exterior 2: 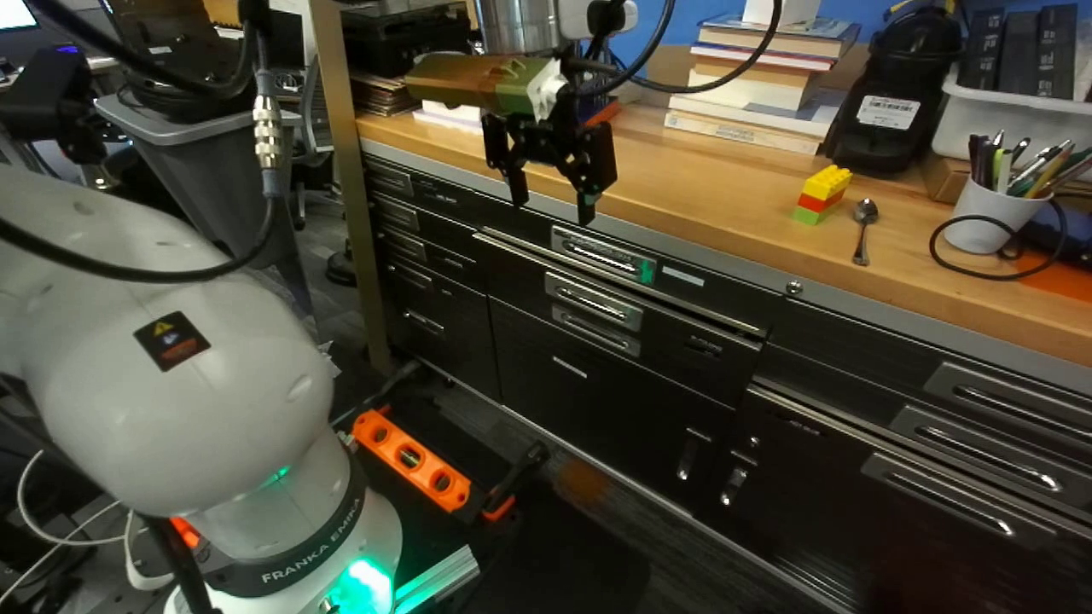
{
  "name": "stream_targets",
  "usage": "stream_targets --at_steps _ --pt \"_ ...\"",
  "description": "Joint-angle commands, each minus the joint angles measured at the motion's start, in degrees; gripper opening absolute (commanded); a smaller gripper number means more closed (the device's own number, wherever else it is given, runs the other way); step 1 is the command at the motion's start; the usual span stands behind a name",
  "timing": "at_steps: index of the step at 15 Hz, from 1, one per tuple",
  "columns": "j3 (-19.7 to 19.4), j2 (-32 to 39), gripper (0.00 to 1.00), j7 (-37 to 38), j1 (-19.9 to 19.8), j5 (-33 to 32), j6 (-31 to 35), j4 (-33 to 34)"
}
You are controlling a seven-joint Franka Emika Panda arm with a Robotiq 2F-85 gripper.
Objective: Put the black objects on the table into the open drawer and then close the drawer
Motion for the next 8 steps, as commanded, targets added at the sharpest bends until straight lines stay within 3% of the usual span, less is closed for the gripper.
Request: stream_targets --at_steps 1,8 --pt "-0.8 -5.5 1.00 -3.6 0.4 1.2 -4.4 0.1" --pt "-2.2 -9.3 1.00 -6.0 0.2 1.4 -8.0 0.1"
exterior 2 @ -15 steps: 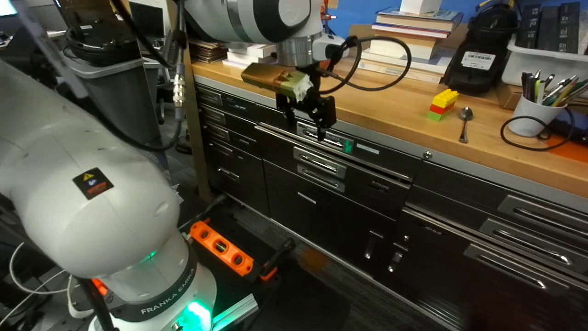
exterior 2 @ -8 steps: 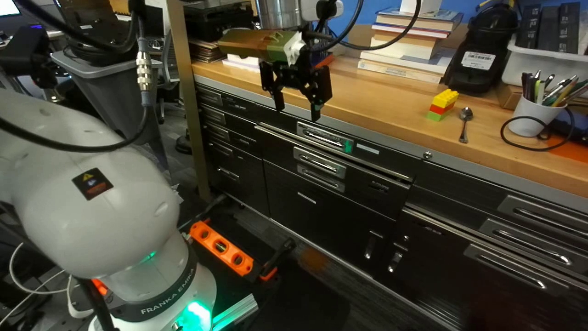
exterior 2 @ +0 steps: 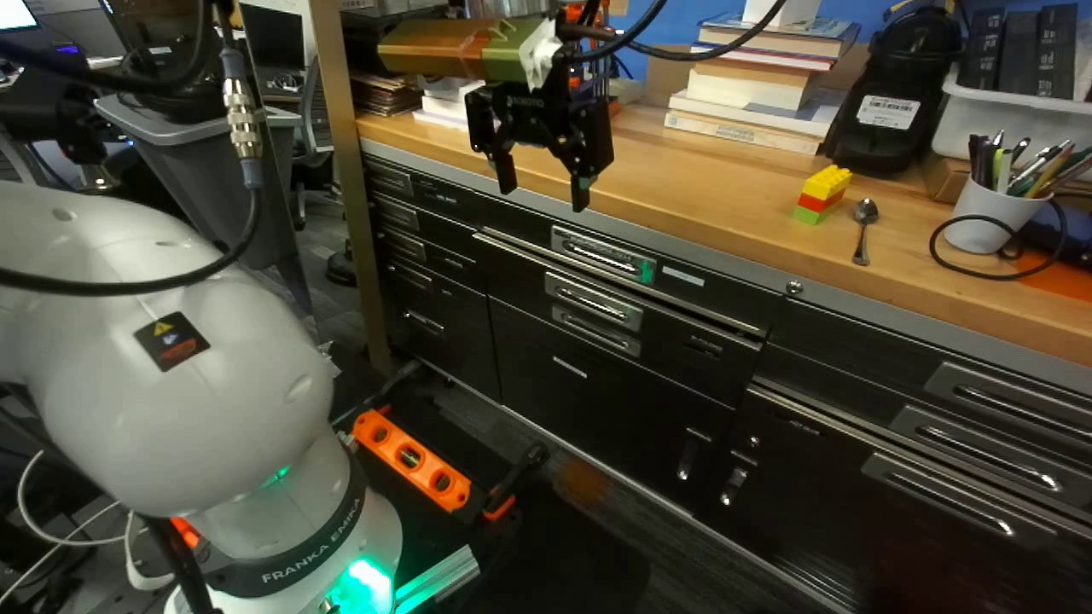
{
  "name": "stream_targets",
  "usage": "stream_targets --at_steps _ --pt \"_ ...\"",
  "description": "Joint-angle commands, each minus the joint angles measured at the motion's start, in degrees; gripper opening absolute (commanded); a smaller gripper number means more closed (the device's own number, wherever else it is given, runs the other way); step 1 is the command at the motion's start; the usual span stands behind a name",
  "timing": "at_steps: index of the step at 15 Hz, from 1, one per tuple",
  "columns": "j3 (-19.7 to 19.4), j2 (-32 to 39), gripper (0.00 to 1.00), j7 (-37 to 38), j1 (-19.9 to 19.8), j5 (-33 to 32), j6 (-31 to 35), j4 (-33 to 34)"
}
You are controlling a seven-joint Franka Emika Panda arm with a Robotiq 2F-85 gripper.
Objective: Put the black objects on the table into the open drawer and then close the drawer
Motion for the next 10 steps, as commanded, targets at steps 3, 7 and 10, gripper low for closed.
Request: stream_targets --at_steps 3,7,10 --pt "-0.3 -1.1 1.00 -0.9 -0.3 0.4 -1.2 0.1" --pt "-0.8 -1.6 1.00 -1.3 -0.4 0.7 -1.6 0.1" --pt "-0.8 -1.7 1.00 -1.3 -0.4 0.7 -1.6 0.1"
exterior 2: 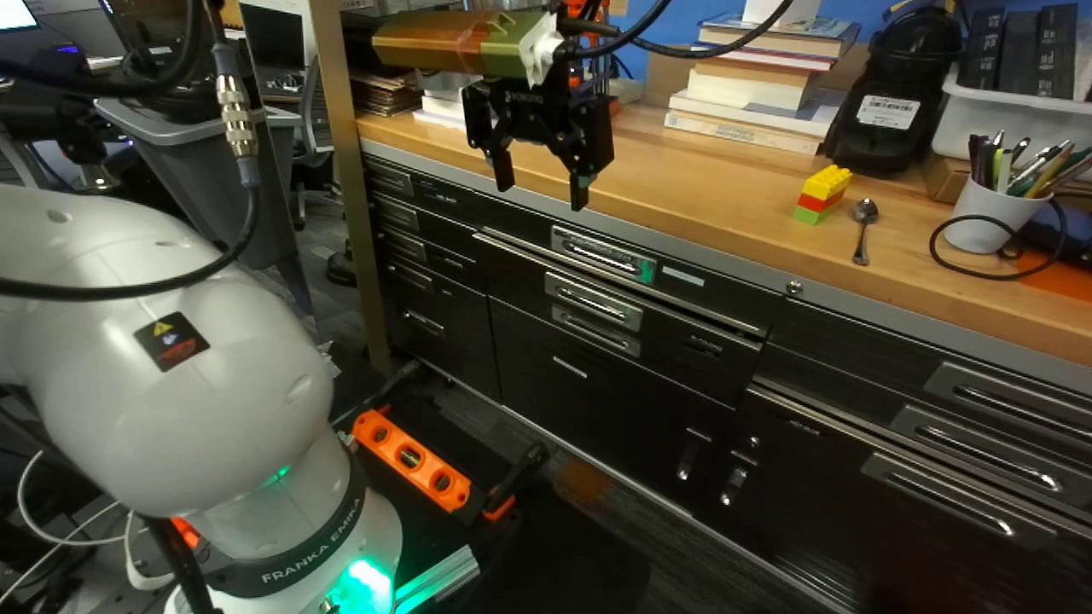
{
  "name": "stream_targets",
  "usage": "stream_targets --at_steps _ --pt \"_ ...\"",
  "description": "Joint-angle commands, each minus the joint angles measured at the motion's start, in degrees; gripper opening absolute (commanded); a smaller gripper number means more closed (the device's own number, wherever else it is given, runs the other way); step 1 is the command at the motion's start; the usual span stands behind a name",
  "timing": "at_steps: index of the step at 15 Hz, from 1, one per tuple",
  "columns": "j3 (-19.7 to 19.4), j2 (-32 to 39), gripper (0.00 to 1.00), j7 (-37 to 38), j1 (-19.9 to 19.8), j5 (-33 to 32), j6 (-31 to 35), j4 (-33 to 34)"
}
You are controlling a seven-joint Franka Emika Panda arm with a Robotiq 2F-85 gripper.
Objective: Put the black objects on the table into the open drawer and then close the drawer
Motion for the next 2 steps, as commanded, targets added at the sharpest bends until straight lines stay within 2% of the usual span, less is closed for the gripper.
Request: stream_targets --at_steps 1,2 --pt "0.4 0.0 1.00 -0.3 -0.4 0.3 -0.1 0.1" --pt "0.4 0.0 1.00 -0.3 -0.4 0.3 -0.1 0.1"
